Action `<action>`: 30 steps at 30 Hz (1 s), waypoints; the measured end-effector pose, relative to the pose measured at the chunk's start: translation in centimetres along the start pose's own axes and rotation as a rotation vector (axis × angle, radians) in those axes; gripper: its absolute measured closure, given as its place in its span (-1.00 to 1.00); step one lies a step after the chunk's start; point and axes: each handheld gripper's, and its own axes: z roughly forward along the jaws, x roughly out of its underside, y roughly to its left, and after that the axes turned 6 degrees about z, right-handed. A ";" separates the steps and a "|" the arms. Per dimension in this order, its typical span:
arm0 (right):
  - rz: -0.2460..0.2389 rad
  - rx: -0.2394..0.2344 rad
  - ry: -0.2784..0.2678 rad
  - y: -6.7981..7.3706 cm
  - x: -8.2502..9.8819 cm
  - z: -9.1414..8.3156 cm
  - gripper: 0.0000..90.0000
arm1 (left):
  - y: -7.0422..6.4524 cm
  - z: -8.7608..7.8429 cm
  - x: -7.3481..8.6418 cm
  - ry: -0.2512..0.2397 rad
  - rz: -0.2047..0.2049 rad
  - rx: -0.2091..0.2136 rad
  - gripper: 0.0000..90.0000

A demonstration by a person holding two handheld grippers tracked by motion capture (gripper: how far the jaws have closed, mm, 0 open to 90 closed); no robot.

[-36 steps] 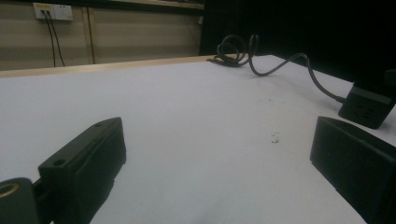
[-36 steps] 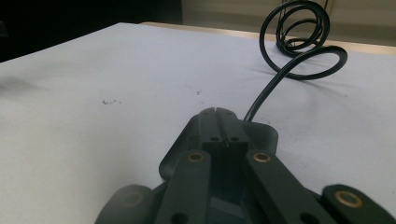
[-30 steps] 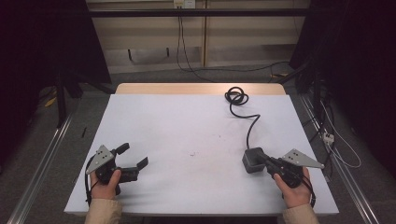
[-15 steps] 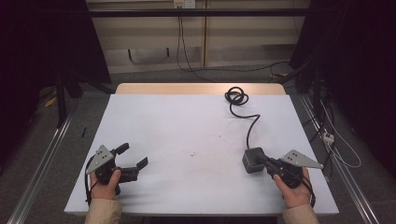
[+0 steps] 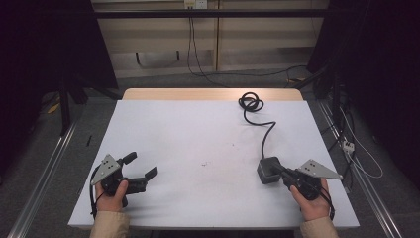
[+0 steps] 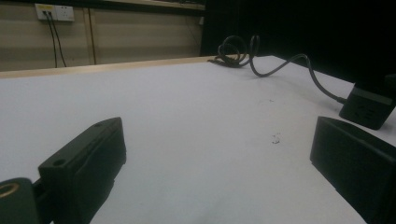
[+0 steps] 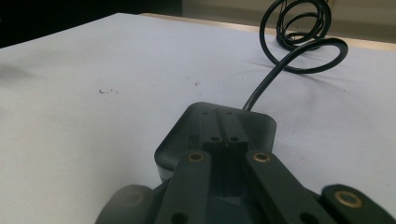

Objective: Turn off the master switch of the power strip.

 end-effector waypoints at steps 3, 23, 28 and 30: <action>-0.001 0.000 -0.001 0.0 0.0 0.0 1.00 | 0.0 0.0 0.0 0.000 0.000 0.000 -0.93; -0.024 0.031 0.004 0.1 0.0 0.1 1.00 | -0.1 0.0 0.0 -0.002 -0.003 -0.001 -0.93; -0.021 0.030 0.001 0.1 0.0 0.1 1.00 | -0.1 0.0 0.0 -0.002 -0.004 -0.002 -0.93; -0.024 0.029 -0.001 0.1 0.0 0.1 1.00 | -0.1 0.0 0.0 -0.002 -0.004 -0.003 -0.93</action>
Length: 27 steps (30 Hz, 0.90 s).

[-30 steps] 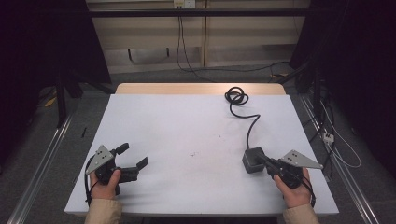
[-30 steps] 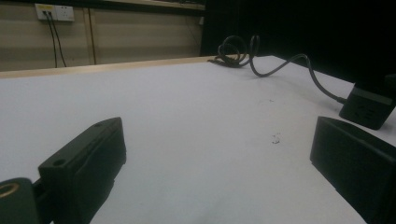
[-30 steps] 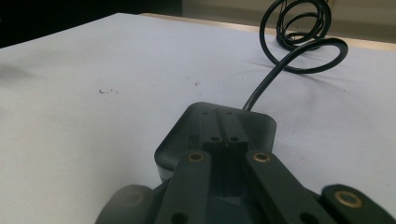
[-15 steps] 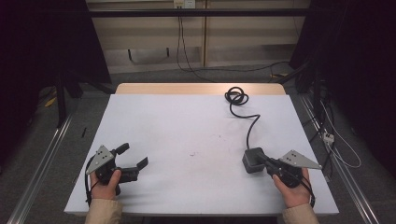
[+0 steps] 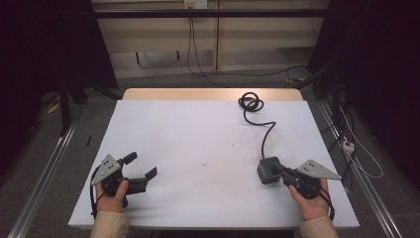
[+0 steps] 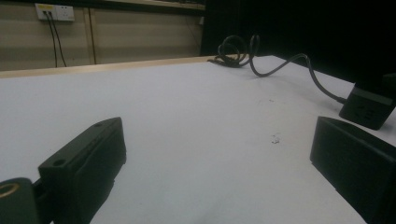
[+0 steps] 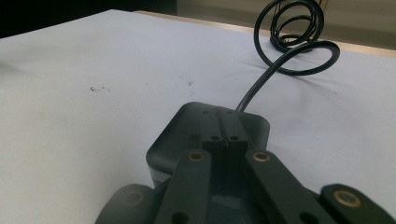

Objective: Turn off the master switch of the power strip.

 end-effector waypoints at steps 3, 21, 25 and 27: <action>-0.002 -0.001 0.003 0.0 0.0 0.0 1.00 | 0.0 0.0 0.0 0.000 0.000 -0.001 -0.93; -0.021 -0.015 0.010 0.3 -0.1 0.1 1.00 | 0.0 -0.1 0.0 0.000 0.001 -0.001 -0.93; -0.024 -0.010 0.010 0.4 0.0 0.1 1.00 | 0.0 -0.1 0.0 0.001 0.000 -0.001 -0.93; -0.021 -0.008 0.009 0.4 0.0 0.1 1.00 | 0.0 -0.1 0.0 0.001 0.001 -0.001 -0.93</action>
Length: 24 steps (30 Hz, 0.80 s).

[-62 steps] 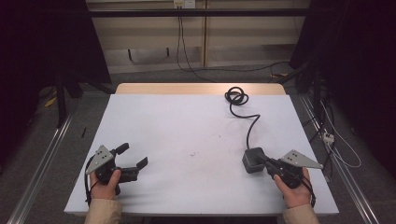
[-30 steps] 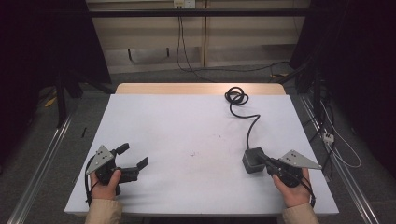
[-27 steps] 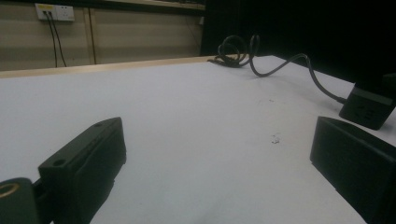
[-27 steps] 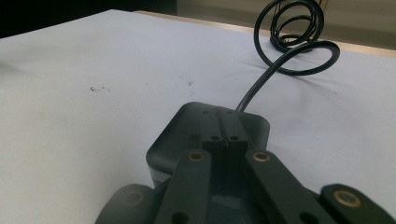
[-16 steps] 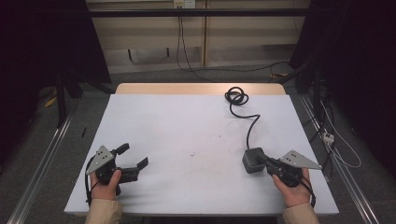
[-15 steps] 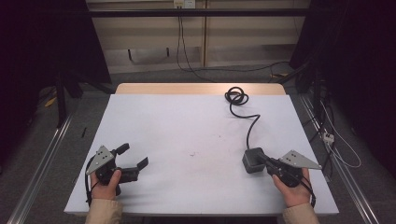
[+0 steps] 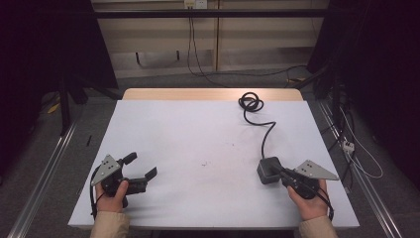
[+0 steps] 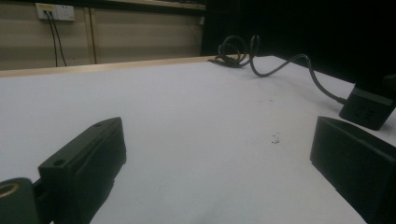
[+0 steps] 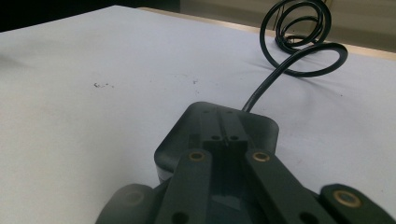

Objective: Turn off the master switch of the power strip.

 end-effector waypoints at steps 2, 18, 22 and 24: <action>0.000 -0.002 -0.002 0.0 0.0 0.0 1.00 | 0.0 0.0 0.0 0.000 0.000 0.000 -0.93; 0.001 -0.007 -0.002 -0.1 0.0 0.0 1.00 | 0.0 0.0 0.0 0.000 0.001 -0.002 -0.93; 0.002 -0.009 -0.002 -0.1 0.0 0.0 1.00 | 0.0 0.0 0.0 -0.001 0.001 -0.002 -0.93; 0.000 -0.008 -0.002 -0.1 0.0 0.0 1.00 | 0.0 -0.1 0.0 0.000 0.001 -0.002 -0.93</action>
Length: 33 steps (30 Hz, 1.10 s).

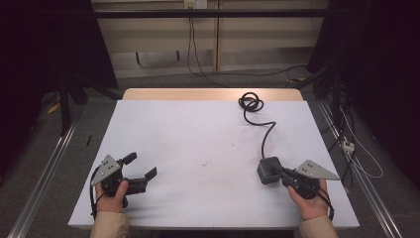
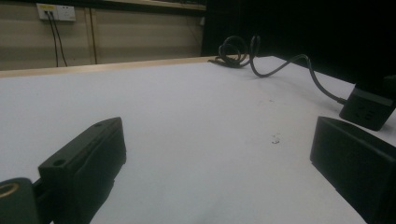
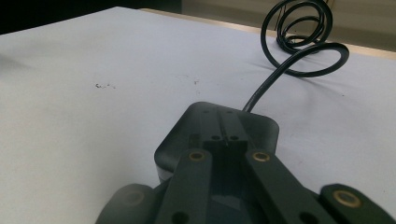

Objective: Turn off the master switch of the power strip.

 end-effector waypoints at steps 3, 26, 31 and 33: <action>0.001 -0.001 0.000 0.0 0.0 0.0 1.00 | 0.0 0.0 0.0 -0.001 -0.002 -0.001 -0.93; -0.001 0.001 0.008 0.0 -0.1 0.0 1.00 | 0.0 0.0 0.0 -0.002 -0.003 -0.001 -0.93; -0.003 0.004 0.014 0.1 -0.2 0.0 1.00 | 0.0 0.0 0.0 -0.001 -0.001 0.000 -0.93; -0.003 0.006 0.017 0.1 -0.2 0.0 1.00 | 0.0 0.0 0.0 -0.002 -0.002 -0.001 -0.93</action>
